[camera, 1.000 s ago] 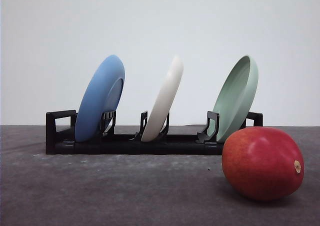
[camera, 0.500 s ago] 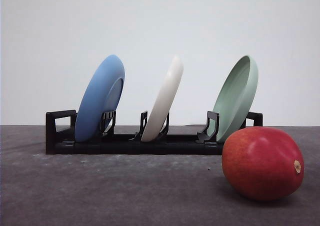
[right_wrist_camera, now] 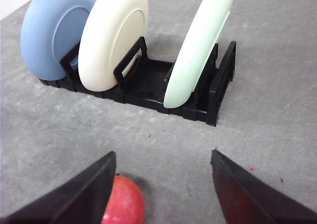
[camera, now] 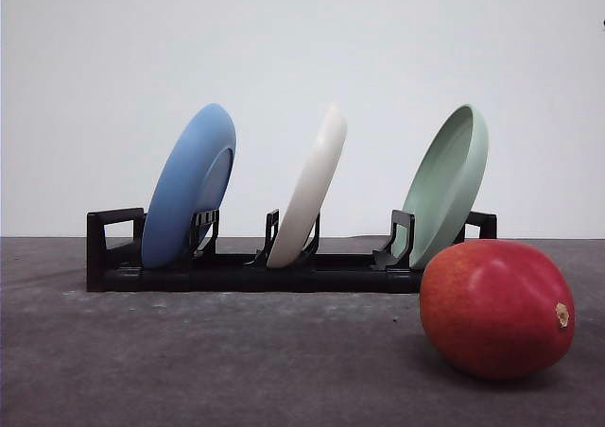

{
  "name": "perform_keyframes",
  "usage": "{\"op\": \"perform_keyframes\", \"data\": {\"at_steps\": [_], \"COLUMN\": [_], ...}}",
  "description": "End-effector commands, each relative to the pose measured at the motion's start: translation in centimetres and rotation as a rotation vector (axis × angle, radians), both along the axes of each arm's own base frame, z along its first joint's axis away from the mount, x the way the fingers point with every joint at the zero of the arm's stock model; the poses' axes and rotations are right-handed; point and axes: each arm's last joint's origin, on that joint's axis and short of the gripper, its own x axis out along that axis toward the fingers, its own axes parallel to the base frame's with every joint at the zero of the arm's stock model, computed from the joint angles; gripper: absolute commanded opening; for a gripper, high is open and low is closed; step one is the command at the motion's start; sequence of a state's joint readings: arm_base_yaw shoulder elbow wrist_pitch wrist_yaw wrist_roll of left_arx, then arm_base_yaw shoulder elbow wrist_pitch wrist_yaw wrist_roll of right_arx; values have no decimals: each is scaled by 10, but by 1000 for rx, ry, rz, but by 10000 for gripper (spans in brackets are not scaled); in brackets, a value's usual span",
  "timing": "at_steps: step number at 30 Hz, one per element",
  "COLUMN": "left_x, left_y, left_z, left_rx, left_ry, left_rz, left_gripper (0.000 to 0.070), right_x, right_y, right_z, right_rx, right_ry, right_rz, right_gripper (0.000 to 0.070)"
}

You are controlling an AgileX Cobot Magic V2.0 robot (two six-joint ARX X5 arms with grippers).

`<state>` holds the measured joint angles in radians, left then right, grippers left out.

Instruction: Place pomegranate in white plate

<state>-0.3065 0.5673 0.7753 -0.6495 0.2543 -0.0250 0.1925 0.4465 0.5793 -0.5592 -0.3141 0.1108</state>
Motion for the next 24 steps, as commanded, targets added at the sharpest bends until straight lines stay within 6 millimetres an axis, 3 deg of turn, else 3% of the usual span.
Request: {"op": "perform_keyframes", "data": {"at_steps": [1, 9, 24], "left_x": [2, 23, 94], "left_y": [-3, -31, -118], "left_z": [6, 6, -23], "left_rx": [45, 127, 41], "left_ry": [-63, -164, -255], "left_rz": [-60, -236, -315], "left_gripper": [434, 434, 429], "right_x": [0, 1, 1], "right_y": [0, 1, 1], "right_z": [6, 9, 10], "right_rx": [1, 7, 8], "right_ry": [-32, -64, -71], "right_rz": [6, 5, 5], "right_gripper": [392, 392, 392]}}
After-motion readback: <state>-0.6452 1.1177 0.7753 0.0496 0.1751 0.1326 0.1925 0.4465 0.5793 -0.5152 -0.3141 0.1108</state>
